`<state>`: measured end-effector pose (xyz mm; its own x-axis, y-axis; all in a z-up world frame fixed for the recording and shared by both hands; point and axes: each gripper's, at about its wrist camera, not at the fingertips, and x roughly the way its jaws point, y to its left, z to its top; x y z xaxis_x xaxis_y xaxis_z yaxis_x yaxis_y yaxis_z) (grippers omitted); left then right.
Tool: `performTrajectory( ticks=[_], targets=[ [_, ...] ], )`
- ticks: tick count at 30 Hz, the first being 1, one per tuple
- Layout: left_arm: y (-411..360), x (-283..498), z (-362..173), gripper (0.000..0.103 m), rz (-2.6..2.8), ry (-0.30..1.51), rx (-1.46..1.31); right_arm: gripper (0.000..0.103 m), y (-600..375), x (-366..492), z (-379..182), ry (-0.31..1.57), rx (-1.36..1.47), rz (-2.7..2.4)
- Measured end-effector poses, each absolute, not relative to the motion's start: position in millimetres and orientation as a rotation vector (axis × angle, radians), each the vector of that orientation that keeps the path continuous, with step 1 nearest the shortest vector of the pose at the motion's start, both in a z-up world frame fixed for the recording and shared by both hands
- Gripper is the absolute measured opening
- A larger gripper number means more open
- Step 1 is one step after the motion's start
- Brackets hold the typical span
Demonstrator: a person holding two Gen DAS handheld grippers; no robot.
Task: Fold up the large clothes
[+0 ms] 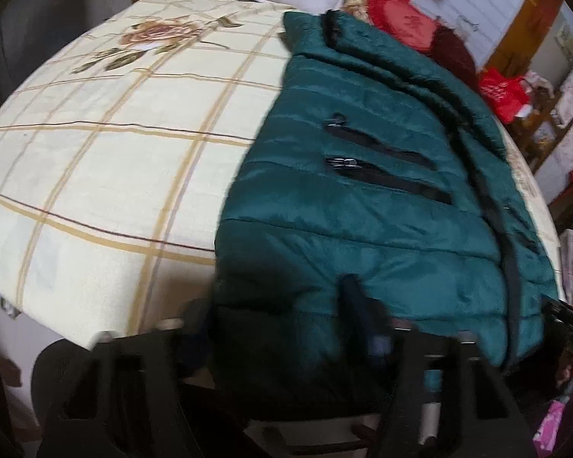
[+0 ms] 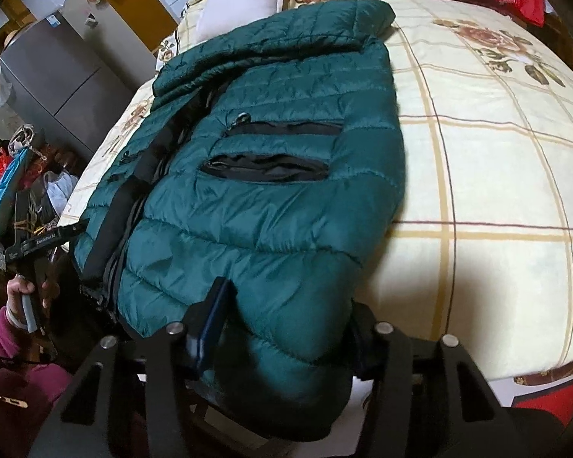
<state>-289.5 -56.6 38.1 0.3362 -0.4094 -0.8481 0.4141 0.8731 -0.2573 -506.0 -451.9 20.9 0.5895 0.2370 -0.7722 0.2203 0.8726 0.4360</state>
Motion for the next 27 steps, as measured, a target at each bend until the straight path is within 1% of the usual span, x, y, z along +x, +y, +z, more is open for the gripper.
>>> performTrajectory(
  ticks=[1, 2, 3, 4, 7, 15, 21, 27],
  targets=[
    [-56.5, -290.9, 42.5, 0.037, -0.536, 1.087, 0.013, 0.027, -451.7, -505.7, 23.2, 0.941, 0.532, 0.011],
    [-56.6, -291.6, 46.9, 0.032, -0.537, 1.070, 0.026, 0.024, -452.2, -505.4, 26.9, 0.927, 0.533, 0.013],
    [-56.2, -291.7, 52.5, 0.025, -0.542, 1.050, 0.035, 0.020, -454.3, -505.5, 33.7, 0.903, 0.539, 0.018],
    [-54.7, -291.0, 59.4, 0.022, -0.552, 1.031, 0.029, 0.019, -456.0, -505.0, 39.1, 0.884, 0.547, 0.026],
    [-50.0, -285.3, 79.7, 0.020, -0.585, 0.989, -0.028, 0.018, -461.8, -504.2, 60.4, 0.818, 0.561, 0.052],
    [-59.4, -261.0, 127.2, 0.020, -0.590, 0.867, -0.084, 0.018, -480.3, -486.0, 102.8, 0.694, 0.552, 0.045],
    [-76.2, -234.9, 155.8, 0.020, -0.594, 0.803, -0.130, 0.018, -501.6, -453.9, 124.5, 0.633, 0.535, -0.005],
    [-111.2, -189.4, 184.2, 0.020, -0.580, 0.736, -0.146, 0.018, -540.7, -410.8, 139.5, 0.579, 0.604, -0.053]
  ],
)
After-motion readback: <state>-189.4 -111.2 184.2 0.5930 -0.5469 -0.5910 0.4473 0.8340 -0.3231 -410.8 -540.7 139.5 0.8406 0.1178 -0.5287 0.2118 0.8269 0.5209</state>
